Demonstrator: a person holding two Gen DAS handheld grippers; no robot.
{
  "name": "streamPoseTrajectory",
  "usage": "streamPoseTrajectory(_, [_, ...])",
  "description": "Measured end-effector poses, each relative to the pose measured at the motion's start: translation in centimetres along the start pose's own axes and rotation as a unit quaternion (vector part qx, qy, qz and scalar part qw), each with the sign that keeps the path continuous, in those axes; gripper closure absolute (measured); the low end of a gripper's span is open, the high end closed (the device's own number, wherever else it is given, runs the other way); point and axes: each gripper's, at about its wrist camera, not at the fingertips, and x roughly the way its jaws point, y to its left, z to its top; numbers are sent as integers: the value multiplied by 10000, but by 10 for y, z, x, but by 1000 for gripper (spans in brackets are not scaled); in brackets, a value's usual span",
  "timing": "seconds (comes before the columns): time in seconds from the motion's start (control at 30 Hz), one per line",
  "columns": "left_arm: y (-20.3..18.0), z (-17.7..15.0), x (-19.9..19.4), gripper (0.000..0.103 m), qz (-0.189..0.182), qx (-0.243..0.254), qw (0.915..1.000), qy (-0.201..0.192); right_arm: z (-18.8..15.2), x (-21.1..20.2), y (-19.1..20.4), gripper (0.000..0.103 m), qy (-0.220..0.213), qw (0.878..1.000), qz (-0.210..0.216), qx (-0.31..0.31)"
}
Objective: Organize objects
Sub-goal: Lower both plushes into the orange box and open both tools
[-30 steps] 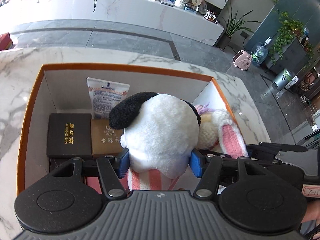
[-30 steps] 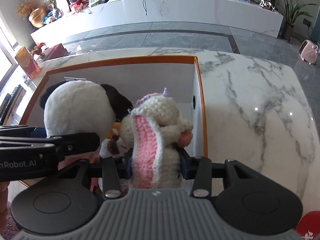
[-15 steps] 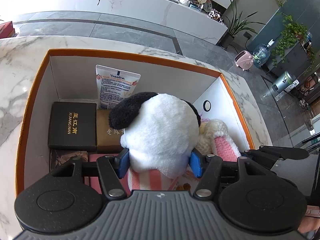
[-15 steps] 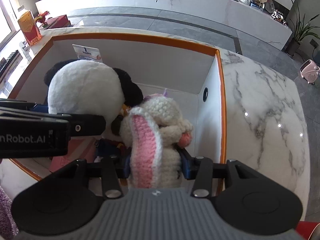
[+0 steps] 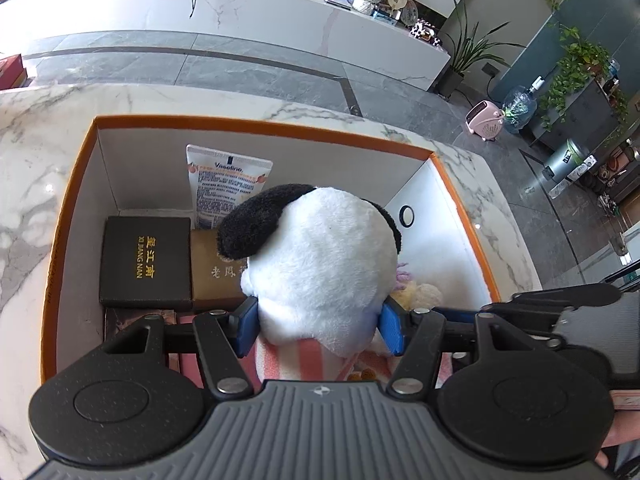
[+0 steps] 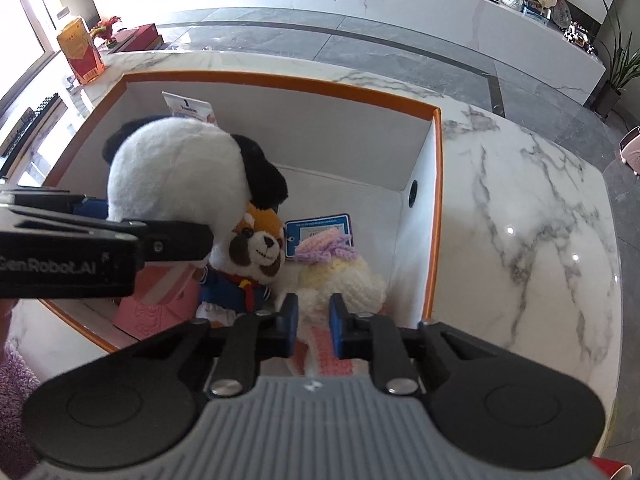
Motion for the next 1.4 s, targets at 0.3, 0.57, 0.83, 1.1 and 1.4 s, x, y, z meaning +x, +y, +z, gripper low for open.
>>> streamPoseTrajectory(0.3, [-39,16,7,34,50,1285,9916,111,-4,-8,0,92,-72,9998,129,-157])
streamPoseTrajectory(0.57, [-77,32,38,34,343,2754,9604,260,10,-25,-17,92,-424,9986,-94,-298])
streamPoseTrajectory(0.83, [-91,20,70,32,592,3988,9147,291,15,-27,-34,90,-550,9980,-248,-185])
streamPoseTrajectory(1.1, [-95,13,95,27,731,4409,8939,352,16,-22,-37,89,-549,9980,-250,-183])
streamPoseTrajectory(1.4, [-85,13,80,25,633,4147,9075,216,13,-20,-37,86,-557,9981,-204,-158])
